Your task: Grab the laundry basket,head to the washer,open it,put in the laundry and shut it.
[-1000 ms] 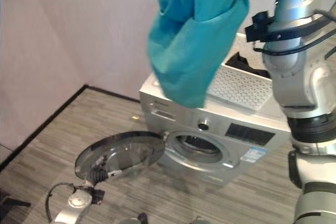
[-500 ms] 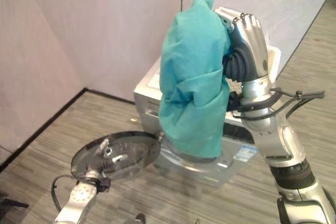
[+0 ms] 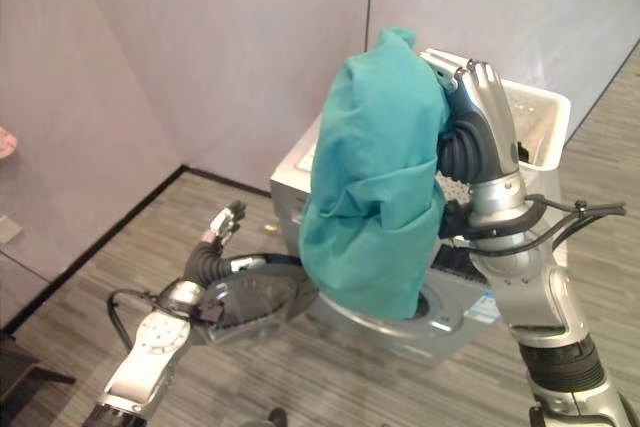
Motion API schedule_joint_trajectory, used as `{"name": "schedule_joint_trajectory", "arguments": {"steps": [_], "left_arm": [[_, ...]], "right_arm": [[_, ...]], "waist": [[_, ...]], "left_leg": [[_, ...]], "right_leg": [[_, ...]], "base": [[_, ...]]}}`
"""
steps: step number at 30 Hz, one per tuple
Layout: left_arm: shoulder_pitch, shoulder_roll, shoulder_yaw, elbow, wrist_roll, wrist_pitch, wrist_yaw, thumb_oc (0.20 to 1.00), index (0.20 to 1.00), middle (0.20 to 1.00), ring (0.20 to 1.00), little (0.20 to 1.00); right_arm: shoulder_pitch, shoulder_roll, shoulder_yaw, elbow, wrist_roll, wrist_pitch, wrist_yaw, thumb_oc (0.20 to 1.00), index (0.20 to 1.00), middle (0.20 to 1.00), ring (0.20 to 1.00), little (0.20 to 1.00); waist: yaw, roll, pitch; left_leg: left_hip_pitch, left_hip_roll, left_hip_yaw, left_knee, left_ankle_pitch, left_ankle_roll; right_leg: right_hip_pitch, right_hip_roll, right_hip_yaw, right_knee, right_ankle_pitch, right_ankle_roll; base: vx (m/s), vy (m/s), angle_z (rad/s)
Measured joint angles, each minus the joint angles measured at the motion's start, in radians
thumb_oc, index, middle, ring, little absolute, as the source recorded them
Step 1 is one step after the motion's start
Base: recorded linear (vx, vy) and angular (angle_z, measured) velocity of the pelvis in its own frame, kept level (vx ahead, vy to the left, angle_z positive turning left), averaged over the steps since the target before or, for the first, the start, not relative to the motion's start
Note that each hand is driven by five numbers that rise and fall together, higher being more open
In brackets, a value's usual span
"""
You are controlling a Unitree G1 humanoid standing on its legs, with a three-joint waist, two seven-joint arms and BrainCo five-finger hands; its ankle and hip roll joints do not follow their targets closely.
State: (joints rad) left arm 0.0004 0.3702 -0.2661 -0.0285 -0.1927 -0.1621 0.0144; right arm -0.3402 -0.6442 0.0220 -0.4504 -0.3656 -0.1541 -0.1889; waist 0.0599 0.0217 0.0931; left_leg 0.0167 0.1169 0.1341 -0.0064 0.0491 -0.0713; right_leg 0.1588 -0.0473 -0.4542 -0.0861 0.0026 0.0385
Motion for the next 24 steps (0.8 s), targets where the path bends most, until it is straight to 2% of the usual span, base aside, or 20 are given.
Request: {"name": "schedule_joint_trajectory", "arguments": {"steps": [5, 10, 14, 24], "left_arm": [[-0.124, -0.075, -0.096, 0.035, -0.084, 0.013, 0.003, 1.0, 1.0, 1.0, 1.0, 1.0], [-0.233, -0.124, -0.157, 0.112, -0.121, 0.027, 0.016, 1.0, 1.0, 1.0, 1.0, 1.0], [-0.26, -0.141, -0.176, 0.13, -0.119, 0.031, 0.05, 1.0, 1.0, 1.0, 1.0, 1.0], [-0.291, -0.14, -0.169, 0.134, -0.022, 0.03, 0.119, 1.0, 1.0, 1.0, 1.0, 1.0]], "right_arm": [[-0.006, 0.017, 0.009, -0.003, 0.035, 0.001, -0.001, 0.2, 0.2, 0.2, 0.2, 0.2], [-0.041, 0.039, 0.055, -0.008, 0.038, 0.005, -0.006, 0.2, 0.2, 0.2, 0.2, 0.2], [-0.051, 0.046, 0.1, -0.009, 0.039, 0.005, -0.006, 0.2, 0.2, 0.2, 0.2, 0.2], [-0.054, 0.06, 0.121, -0.013, 0.078, 0.004, -0.006, 0.2, 0.2, 0.2, 0.2, 0.2]], "waist": [[-0.034, -0.014, 0.013], [-0.076, -0.012, 0.017], [-0.08, -0.008, 0.02], [-0.079, -0.015, 0.024]], "left_leg": [[0.001, -0.005, 0.016, -0.008, 0.0, 0.0], [0.004, -0.007, 0.026, -0.018, 0.0, 0.0], [0.017, -0.006, 0.067, -0.035, 0.0, 0.001], [0.035, -0.005, 0.081, -0.048, 0.0, 0.001]], "right_leg": [[0.0, -0.006, 0.005, 0.0, 0.001, 0.004], [-0.008, -0.011, 0.012, 0.0, 0.004, 0.007], [-0.021, -0.012, 0.046, 0.0, 0.007, 0.008], [-0.021, -0.011, 0.059, 0.0, 0.007, 0.008]], "base": [[0.01, -0.003, -0.03], [0.01, 0.005, -0.05], [0.01, 0.008, -0.24], [0.01, -0.005, -0.03]]}}
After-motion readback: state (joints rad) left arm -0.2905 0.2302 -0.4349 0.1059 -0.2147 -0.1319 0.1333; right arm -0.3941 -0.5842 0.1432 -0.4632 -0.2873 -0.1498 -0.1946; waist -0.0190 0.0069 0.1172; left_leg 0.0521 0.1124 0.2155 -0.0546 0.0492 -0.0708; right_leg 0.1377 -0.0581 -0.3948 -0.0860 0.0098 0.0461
